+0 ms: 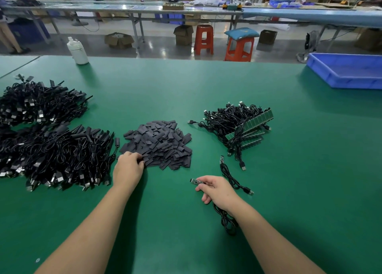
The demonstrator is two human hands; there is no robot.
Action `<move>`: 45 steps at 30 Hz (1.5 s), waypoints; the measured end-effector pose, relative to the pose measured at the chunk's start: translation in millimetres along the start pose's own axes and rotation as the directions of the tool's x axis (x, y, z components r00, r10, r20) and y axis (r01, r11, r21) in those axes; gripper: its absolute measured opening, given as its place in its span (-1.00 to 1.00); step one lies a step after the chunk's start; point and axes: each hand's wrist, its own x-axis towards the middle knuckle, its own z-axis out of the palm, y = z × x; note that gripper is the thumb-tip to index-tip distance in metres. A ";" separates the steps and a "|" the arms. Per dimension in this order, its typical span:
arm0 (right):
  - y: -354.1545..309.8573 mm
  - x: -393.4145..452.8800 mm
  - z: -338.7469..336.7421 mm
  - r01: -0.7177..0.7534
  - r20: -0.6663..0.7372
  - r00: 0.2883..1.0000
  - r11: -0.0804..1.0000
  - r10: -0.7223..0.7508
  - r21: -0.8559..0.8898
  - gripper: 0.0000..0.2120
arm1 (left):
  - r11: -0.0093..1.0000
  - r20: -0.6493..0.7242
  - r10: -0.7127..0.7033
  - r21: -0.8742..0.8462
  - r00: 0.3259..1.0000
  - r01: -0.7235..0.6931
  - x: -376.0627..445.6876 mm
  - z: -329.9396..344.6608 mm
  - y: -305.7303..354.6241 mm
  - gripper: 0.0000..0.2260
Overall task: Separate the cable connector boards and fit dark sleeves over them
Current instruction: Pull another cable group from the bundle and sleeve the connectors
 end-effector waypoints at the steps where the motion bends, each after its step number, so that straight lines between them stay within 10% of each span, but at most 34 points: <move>1: -0.1 -0.1 0.0 -0.001 -0.002 1.000 1.000 0.001 0.002 -0.69 | 1.000 0.000 0.010 0.012 1.000 -0.010 0.2 -0.7 -0.7 -0.83; 10: -0.2 -1.6 -0.4 0.005 0.000 1.000 1.000 -0.005 -0.003 -0.68 | 0.991 -0.240 0.128 -0.014 0.962 -0.136 -16.9 -11.3 4.3 -0.87; 14: 0.2 -0.4 -0.2 0.010 0.008 1.000 1.000 -0.010 -0.023 -0.68 | 0.945 0.074 0.164 -0.296 0.984 -0.135 -46.7 0.7 28.1 -0.89; 18: 0.6 -0.3 0.4 0.022 0.012 1.000 0.999 -0.022 -0.025 -0.70 | 0.927 0.245 0.372 -0.143 0.895 -0.346 -68.9 18.9 42.3 -0.80; 26: 2.3 -1.1 -0.4 0.033 0.029 0.999 0.999 -0.033 -0.011 -0.70 | 0.944 0.308 0.290 -0.248 0.906 -0.218 -84.1 22.6 49.2 -0.59; 33: 3.9 -2.0 -0.7 0.034 0.051 0.998 0.999 -0.034 0.011 -0.72 | 0.937 0.047 0.248 -0.266 0.968 -0.227 -103.5 35.1 46.8 -0.79; 45: 5.4 -0.7 -1.2 0.024 0.072 0.997 0.999 -0.026 0.026 -0.76 | 0.923 0.116 0.217 -0.347 0.969 -0.165 -101.9 39.6 66.2 -0.88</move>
